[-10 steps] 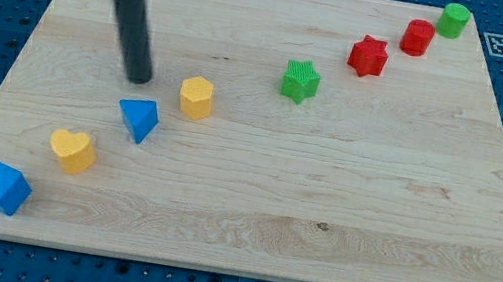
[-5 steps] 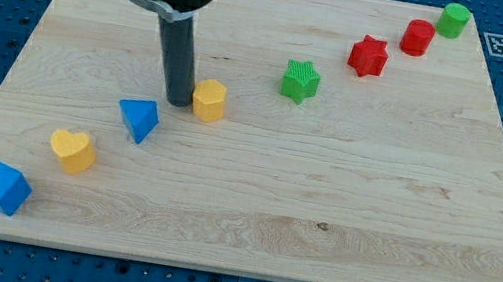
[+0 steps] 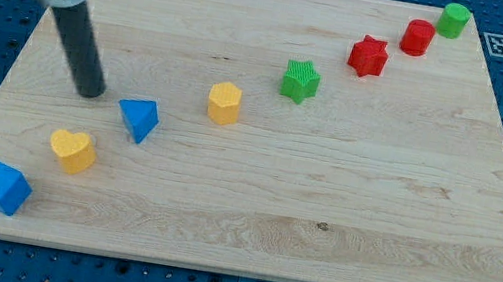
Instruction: Adjust the yellow blocks blue blocks in a diagonal line with the green star
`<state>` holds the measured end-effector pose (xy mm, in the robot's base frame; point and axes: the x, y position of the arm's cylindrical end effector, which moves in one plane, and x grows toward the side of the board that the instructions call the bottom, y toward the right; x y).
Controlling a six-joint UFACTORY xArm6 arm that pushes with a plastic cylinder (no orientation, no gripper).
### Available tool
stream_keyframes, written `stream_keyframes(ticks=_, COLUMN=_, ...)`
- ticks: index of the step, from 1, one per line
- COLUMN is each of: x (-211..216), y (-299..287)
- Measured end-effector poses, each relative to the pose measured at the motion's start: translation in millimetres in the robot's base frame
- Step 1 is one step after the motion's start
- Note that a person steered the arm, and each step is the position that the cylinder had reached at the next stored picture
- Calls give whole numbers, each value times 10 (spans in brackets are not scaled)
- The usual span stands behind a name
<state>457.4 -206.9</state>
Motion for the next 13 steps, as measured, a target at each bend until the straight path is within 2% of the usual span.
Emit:
stream_keyframes(ticks=1, x=187, y=-31)
stream_keyframes(ticks=6, x=204, y=636)
stream_keyframes(ticks=7, x=204, y=441)
stream_keyframes(ticks=9, x=306, y=-746)
stream_keyframes(ticks=10, x=655, y=-826)
stream_keyframes(ticks=13, x=767, y=-329)
